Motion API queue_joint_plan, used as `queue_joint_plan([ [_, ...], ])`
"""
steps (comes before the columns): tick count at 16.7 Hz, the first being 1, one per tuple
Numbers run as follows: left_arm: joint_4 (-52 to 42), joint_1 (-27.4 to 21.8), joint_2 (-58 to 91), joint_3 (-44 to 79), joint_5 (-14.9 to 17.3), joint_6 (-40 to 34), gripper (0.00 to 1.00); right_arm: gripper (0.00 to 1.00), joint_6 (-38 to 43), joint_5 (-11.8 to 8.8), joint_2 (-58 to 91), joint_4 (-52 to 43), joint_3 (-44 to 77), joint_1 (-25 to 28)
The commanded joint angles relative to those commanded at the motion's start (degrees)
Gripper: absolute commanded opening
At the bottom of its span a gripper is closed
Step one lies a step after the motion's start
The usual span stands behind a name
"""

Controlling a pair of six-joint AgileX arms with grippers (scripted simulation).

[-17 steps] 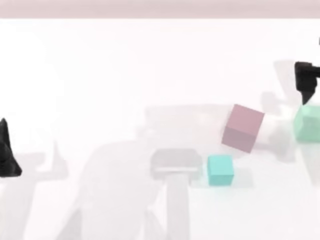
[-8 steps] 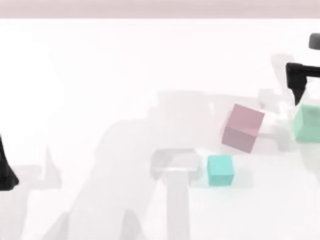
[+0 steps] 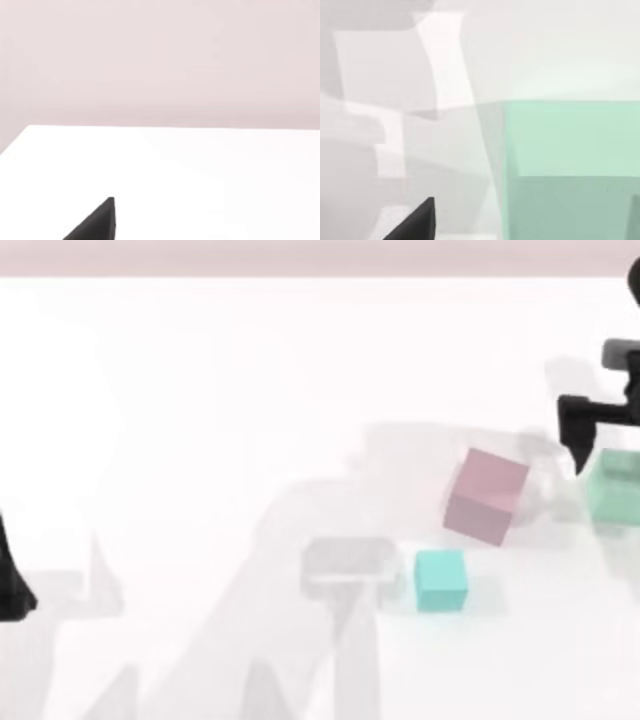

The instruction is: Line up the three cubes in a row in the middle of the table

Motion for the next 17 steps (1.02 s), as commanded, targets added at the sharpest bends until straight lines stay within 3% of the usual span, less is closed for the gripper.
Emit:
queue_joint_plan([
  [4,0.0,0.0,0.0,0.0,0.0,0.0,1.0,1.0,0.16,0.02,2.77,7.96,-5.33,0.13],
  [8,0.0,0.0,0.0,0.0,0.0,0.0,1.0,1.0,0.18,0.03,3.02,8.49,-5.75,0.14],
  [17,0.0,0.0,0.0,0.0,0.0,0.0,1.0,0.32,0.18,0.03,3.02,8.49,-5.75,0.14],
])
